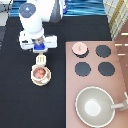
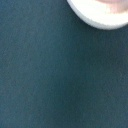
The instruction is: Take the lid off the pot, put the pot on the plate, and use the tool to push the pot to the front of the table.
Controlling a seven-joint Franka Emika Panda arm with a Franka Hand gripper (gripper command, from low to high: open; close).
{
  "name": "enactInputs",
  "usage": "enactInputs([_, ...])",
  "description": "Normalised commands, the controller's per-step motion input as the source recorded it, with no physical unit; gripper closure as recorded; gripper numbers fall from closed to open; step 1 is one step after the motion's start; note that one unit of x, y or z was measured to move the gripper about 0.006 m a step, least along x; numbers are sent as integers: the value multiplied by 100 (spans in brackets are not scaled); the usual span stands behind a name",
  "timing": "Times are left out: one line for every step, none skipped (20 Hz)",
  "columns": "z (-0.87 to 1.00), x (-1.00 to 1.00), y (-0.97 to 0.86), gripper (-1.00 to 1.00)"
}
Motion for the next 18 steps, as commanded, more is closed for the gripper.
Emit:
enactInputs([-37, -94, 0, 100])
enactInputs([-42, -90, -5, 100])
enactInputs([-46, -87, -13, 100])
enactInputs([-47, -86, -15, 100])
enactInputs([-52, -83, -17, 100])
enactInputs([-71, -77, -17, 100])
enactInputs([-81, -50, -22, 100])
enactInputs([-87, -34, -27, 100])
enactInputs([-89, -20, -25, 100])
enactInputs([-82, -16, -25, 100])
enactInputs([-76, -12, -22, 100])
enactInputs([-67, -2, -18, 100])
enactInputs([-62, 0, -14, 100])
enactInputs([-59, 28, -11, 100])
enactInputs([-55, 61, -9, 100])
enactInputs([-45, 77, -5, 100])
enactInputs([-41, 79, -3, 100])
enactInputs([-36, 82, -2, 100])
